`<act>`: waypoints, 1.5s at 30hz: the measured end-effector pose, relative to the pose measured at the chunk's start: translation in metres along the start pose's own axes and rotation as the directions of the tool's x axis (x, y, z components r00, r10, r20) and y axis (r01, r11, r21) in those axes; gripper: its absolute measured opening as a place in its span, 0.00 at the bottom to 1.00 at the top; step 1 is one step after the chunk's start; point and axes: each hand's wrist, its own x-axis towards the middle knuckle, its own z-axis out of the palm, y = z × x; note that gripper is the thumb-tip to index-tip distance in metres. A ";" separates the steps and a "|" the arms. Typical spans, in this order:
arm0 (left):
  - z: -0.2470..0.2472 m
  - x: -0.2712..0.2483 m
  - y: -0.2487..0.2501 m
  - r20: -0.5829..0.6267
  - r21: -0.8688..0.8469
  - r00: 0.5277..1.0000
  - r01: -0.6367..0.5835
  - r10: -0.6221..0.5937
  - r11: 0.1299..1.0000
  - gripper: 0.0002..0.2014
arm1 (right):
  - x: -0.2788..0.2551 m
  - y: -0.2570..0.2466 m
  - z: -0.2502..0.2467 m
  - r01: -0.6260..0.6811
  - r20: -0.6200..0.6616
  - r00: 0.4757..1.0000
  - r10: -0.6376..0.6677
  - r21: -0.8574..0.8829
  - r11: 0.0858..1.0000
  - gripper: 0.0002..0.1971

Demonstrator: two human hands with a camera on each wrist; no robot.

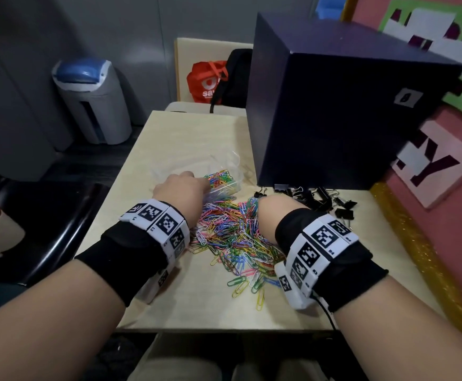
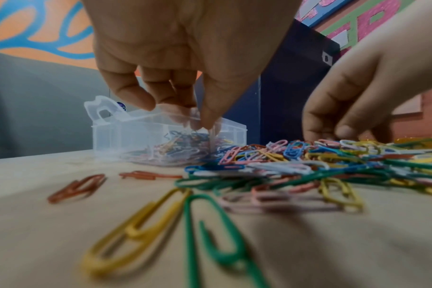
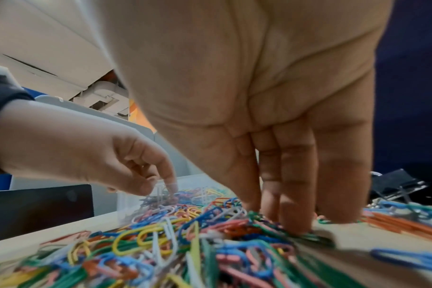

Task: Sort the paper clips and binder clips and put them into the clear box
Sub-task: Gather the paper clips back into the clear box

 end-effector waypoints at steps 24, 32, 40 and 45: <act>-0.002 -0.010 0.012 0.181 0.063 0.955 -0.250 0.235 0.966 0.17 | 0.024 -0.007 0.010 0.023 -0.200 0.979 0.042 0.314 0.949 0.16; -0.004 -0.010 0.013 0.008 -0.040 0.975 -0.222 0.223 0.974 0.12 | 0.022 -0.007 0.008 0.022 -0.219 0.975 0.045 0.295 0.955 0.14; -0.013 0.000 0.006 -0.327 -0.313 0.941 -0.022 -0.086 0.950 0.10 | 0.019 -0.008 0.006 0.022 -0.213 0.976 0.042 0.289 0.957 0.15; -0.006 0.009 0.004 -0.224 -0.255 0.969 0.045 -0.104 0.966 0.16 | 0.012 -0.009 0.002 0.033 -0.210 0.977 0.029 0.285 0.958 0.18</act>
